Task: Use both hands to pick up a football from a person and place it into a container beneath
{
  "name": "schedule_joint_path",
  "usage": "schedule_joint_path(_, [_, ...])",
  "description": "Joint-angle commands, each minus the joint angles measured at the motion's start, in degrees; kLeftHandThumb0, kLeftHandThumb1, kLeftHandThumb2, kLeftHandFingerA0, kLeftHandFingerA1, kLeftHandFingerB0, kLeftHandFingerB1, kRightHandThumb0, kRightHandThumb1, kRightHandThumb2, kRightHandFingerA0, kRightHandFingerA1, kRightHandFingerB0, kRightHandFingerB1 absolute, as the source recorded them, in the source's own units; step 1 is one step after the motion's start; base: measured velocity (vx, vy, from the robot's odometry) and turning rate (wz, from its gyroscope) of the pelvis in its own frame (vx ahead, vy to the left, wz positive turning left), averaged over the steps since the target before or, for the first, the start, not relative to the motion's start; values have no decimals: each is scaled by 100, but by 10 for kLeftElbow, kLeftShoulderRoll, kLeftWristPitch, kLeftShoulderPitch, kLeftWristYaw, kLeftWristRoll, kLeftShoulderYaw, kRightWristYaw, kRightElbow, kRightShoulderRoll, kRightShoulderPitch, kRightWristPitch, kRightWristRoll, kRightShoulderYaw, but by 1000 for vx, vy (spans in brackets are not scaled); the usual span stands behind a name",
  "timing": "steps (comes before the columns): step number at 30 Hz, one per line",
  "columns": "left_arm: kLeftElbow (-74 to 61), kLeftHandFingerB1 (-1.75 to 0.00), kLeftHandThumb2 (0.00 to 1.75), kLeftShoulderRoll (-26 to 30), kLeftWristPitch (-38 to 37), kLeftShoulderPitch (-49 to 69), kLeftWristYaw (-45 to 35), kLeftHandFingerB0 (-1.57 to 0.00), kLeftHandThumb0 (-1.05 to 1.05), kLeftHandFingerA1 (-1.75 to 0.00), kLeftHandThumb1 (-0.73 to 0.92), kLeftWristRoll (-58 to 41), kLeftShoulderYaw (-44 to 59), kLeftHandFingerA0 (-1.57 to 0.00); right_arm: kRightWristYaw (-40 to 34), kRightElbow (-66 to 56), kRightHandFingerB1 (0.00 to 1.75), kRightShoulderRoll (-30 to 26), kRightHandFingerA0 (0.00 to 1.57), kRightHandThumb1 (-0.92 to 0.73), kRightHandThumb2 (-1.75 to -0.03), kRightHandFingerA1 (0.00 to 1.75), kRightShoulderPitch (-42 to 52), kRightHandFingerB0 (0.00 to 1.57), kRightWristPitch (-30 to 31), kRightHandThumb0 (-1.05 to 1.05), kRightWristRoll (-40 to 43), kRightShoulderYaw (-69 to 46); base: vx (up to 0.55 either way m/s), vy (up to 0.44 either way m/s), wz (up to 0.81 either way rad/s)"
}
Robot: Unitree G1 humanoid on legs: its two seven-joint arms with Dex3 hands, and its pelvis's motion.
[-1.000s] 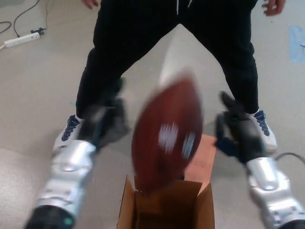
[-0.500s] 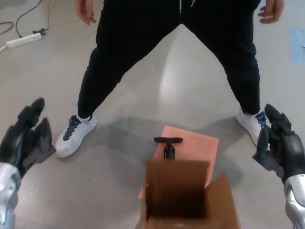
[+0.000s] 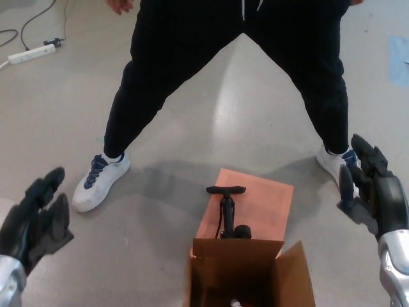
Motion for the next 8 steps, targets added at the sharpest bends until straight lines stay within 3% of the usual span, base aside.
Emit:
schedule_joint_path(1, [62, -22, 112, 8, -43, 16, -5, -13, -85, -29, 79, -8, 19, 0, -21, 97, 22, -25, 7, -80, -110, 32, -15, 7, -24, -78, -30, 13, 0, 0, 0])
schedule_joint_path(2, [71, -20, 114, 11, -47, 16, -6, -9, -85, -27, 80, -6, 19, -1, -21, 108, 28, -26, 3, -75, -109, 38, -14, 3, -27, -68, -28, 12, 0, 0, 0])
schedule_joint_path(3, [88, -19, 112, 16, -51, 13, -7, -7, -84, -31, 81, -2, 19, -7, -21, 126, 29, -27, 12, -77, -102, 43, -15, 5, -27, -73, -25, 9, 0, 0, 0])
schedule_joint_path(8, [136, -26, 112, 35, -63, -17, -13, -1, -73, -37, 74, 9, 16, -1, -11, 182, 28, -38, 12, -77, -102, 44, -34, 5, -15, -74, -18, 3, 0, 0, 0])
